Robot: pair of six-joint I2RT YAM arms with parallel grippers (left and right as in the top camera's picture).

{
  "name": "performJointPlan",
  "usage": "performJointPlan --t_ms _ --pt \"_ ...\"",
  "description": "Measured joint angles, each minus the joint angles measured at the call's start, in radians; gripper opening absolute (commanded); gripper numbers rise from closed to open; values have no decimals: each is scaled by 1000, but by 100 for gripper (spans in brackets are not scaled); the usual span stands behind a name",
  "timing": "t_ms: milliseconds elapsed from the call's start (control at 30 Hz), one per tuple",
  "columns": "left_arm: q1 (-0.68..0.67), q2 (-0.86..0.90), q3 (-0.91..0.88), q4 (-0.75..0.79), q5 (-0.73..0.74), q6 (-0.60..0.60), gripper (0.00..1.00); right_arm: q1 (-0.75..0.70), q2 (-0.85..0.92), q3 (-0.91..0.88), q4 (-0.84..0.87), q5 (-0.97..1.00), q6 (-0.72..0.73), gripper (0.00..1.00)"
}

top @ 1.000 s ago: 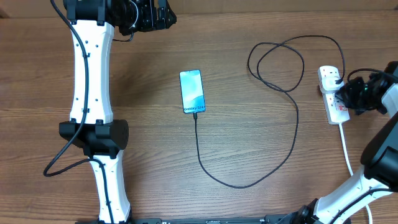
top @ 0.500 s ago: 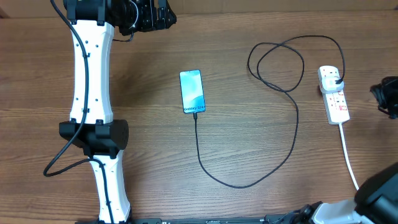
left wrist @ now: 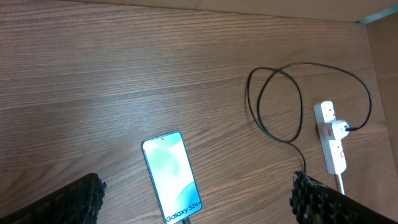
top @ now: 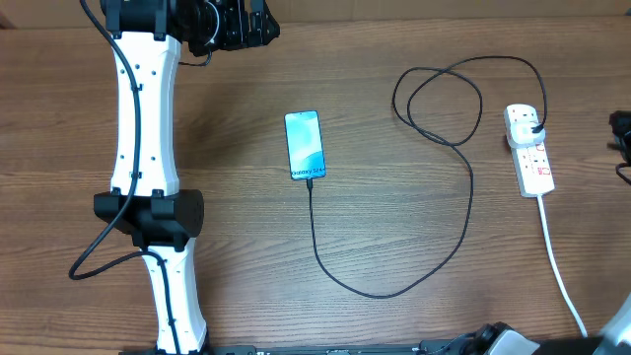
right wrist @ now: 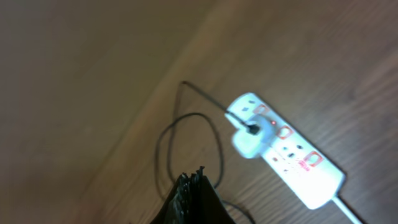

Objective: Plug charger to phone and switch on socket
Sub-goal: 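Lift the right gripper away from the power strip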

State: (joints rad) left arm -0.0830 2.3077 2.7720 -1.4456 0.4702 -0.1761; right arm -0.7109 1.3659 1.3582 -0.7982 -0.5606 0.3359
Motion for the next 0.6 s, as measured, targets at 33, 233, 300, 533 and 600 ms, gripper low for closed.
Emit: performJointPlan --t_ms 33,233,300,533,600 --pt "0 0 0 0 0 0 99 0 -30 0 0 -28 -17 4" --pt "0 0 0 0 0 0 100 0 -171 0 -51 -180 -125 4" --pt "0 0 0 0 0 0 100 9 -225 0 -88 -216 -160 4" --pt "0 0 0 0 0 0 99 103 -374 0 -146 -265 -210 4" --pt "0 0 0 0 0 0 100 132 -407 0 -146 -286 -210 5"
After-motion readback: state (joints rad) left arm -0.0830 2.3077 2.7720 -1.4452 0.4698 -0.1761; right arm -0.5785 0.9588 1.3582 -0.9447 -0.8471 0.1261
